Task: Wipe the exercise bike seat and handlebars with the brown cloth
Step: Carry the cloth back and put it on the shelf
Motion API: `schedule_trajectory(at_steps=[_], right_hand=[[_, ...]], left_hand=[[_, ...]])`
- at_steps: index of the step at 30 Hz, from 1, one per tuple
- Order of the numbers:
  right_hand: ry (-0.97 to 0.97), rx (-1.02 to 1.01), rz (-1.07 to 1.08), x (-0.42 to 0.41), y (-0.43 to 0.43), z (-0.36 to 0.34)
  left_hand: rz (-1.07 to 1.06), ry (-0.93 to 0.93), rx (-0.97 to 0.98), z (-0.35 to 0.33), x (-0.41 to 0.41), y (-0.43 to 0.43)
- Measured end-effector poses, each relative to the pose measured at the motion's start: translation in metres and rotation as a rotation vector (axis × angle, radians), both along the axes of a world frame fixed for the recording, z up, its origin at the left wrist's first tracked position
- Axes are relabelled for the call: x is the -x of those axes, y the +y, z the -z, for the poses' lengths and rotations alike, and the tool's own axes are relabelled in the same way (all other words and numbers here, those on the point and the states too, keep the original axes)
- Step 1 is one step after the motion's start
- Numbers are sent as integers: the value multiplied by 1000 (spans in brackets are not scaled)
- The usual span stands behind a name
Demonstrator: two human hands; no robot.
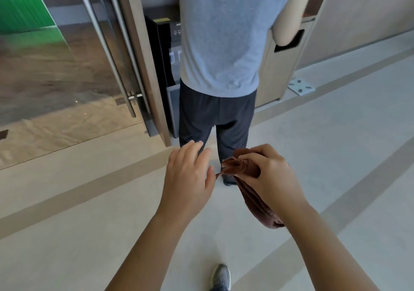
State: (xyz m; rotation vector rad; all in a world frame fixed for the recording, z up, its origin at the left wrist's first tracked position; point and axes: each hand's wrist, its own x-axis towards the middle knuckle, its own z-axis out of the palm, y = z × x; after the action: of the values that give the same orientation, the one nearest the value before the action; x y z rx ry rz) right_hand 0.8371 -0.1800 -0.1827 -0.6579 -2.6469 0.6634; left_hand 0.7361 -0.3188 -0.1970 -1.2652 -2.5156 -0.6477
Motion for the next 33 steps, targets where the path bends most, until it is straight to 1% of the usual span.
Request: schedule_trajectory(at_steps=[6,9,17,22,25,28,33], right_hand=[[-44,15,-57,65,46,5],[-49,28,-71,102,61,9],[-26,1,-31,242,89,16],[24,15,-1,338,110,0],[72,37,-2,380,126,-9],[115,68,-11,423,148,-18],[190,50,-26,497,205,-31]], left_hand=[[-84,-32,19,0,56,41],[-94,-36,21,4,88,56],[-81,-35,24,10,232,85],[-29,-15,2,-5,332,103],[-3,11,-7,-12,378,119],[-5,36,-15,-19,422,141],[19,77,-45,-28,494,192]])
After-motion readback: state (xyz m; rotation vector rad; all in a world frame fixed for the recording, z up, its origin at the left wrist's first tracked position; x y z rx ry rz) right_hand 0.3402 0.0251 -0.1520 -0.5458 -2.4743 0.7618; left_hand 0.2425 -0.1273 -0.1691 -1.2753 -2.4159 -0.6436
